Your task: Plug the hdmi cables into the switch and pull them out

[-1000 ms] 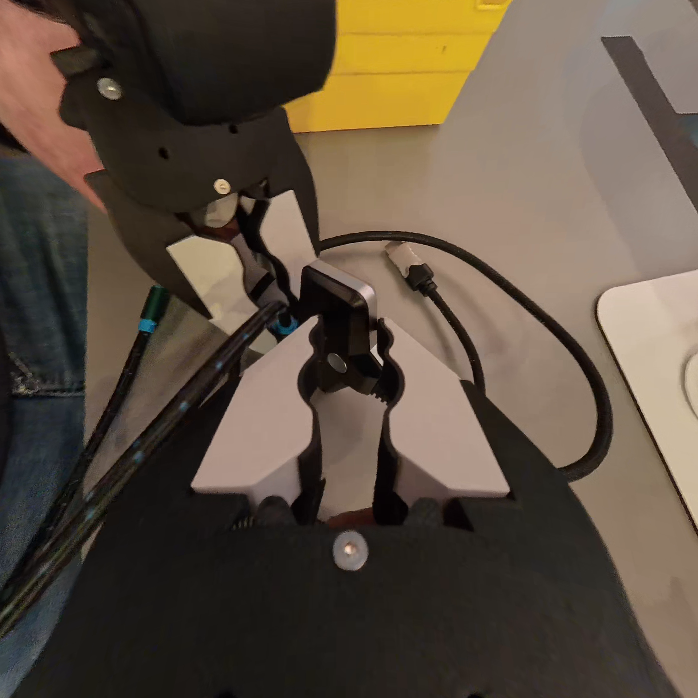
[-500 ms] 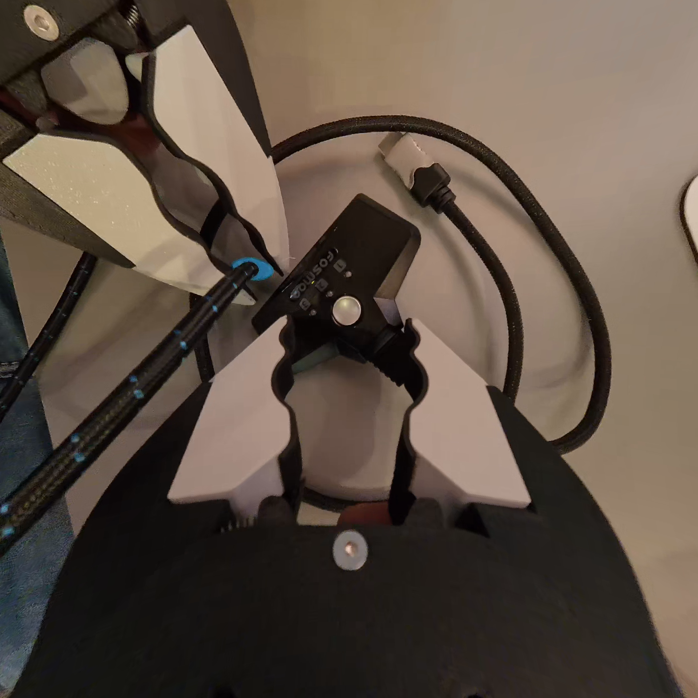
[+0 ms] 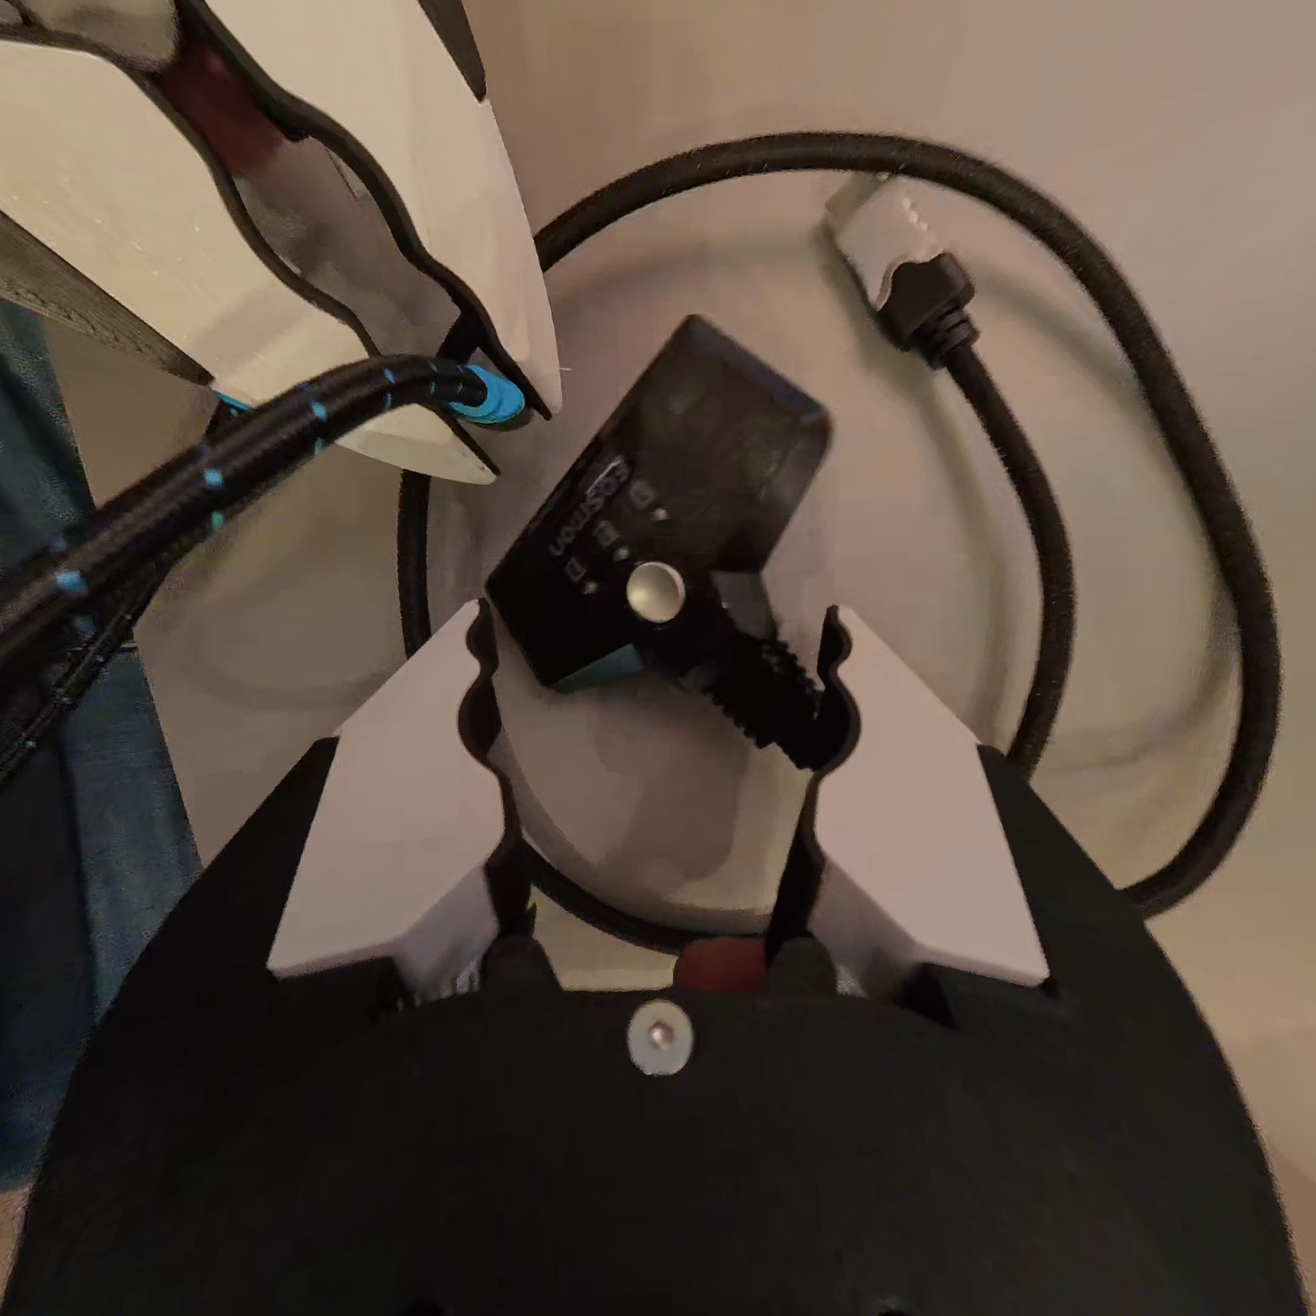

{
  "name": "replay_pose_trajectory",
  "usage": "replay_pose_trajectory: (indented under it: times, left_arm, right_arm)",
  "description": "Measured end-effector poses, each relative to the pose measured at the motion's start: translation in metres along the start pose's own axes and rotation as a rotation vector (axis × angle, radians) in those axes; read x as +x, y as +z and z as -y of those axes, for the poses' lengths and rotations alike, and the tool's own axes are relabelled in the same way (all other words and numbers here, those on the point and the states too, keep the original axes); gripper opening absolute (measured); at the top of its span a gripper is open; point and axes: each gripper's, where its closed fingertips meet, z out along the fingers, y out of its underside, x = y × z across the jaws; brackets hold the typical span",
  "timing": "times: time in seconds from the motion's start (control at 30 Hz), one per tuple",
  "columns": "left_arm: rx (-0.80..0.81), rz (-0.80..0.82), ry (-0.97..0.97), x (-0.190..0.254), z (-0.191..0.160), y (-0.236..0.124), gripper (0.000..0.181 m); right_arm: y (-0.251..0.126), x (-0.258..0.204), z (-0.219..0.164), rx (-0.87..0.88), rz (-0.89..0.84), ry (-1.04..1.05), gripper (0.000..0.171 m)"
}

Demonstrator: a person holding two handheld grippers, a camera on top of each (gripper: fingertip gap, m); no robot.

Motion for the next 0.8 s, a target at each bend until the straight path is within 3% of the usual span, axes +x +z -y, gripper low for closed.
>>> replay_pose_trajectory:
  times: [0.23, 0.43, 0.7, 0.8]
  left_arm:
    - [0.095, -0.006, -0.046, -0.006, 0.014, -0.01, 0.017]
    - [0.267, -0.047, -0.102, -0.008, 0.038, -0.03, 0.017]
    - [0.614, -0.213, -0.229, -0.004, 0.081, -0.08, 0.014]
    - [0.673, -0.243, -0.258, -0.004, 0.086, -0.091, 0.013]
  right_arm:
    - [-0.029, 0.003, 0.024, 0.138, -0.038, -0.058, 0.086]
    - [-0.045, -0.008, 0.046, 0.262, -0.023, -0.128, 0.083]
    - [-0.058, -0.033, 0.085, 0.416, -0.017, -0.216, 0.061]
    - [-0.057, -0.037, 0.099, 0.455, -0.036, -0.206, 0.043]
